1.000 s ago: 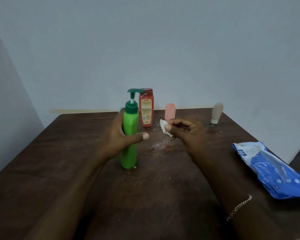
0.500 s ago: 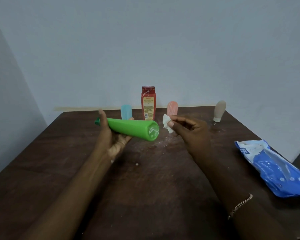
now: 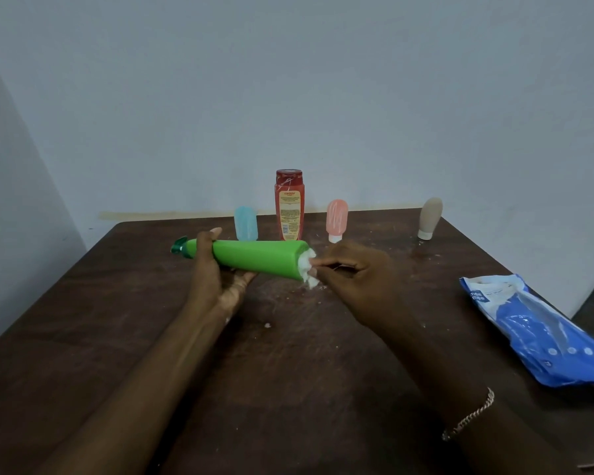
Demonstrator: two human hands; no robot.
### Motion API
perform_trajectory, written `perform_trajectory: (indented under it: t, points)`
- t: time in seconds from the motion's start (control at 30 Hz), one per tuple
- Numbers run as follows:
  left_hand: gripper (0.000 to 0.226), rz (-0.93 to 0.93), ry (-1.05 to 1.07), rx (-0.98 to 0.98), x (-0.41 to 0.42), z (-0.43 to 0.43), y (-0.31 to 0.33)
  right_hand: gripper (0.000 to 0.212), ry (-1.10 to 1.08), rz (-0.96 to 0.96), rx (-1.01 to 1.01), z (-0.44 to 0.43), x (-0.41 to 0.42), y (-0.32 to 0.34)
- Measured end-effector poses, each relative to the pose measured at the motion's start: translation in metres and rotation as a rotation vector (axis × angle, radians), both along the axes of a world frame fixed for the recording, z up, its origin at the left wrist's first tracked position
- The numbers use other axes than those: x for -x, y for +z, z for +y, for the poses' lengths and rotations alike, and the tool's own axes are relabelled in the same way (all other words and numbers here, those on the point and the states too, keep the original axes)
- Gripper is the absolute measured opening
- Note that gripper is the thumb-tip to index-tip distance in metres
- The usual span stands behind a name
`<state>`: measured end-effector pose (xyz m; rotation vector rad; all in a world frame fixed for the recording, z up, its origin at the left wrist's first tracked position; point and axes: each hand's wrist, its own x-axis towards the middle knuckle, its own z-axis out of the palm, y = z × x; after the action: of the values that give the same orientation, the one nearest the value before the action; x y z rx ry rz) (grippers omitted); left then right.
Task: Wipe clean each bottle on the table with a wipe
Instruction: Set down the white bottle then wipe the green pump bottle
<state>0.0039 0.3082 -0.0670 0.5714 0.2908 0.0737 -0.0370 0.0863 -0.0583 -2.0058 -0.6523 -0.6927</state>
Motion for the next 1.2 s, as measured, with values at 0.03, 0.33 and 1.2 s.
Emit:
perform_trajectory:
  t: [0.03, 0.33, 1.2]
  points:
    - [0.042, 0.003, 0.006, -0.008, 0.001, 0.0, 0.001, 0.016, 0.048, 0.026, -0.028, 0.003, 0.001, 0.0]
    - [0.045, -0.005, -0.015, 0.001, -0.003, -0.001, -0.003, 0.015, 0.146, 0.175, -0.147, 0.002, -0.004, 0.004]
    - [0.064, 0.03, -0.009, 0.012, -0.005, -0.007, -0.008, 0.017, 0.076, 0.243, -0.301, -0.006, -0.016, 0.009]
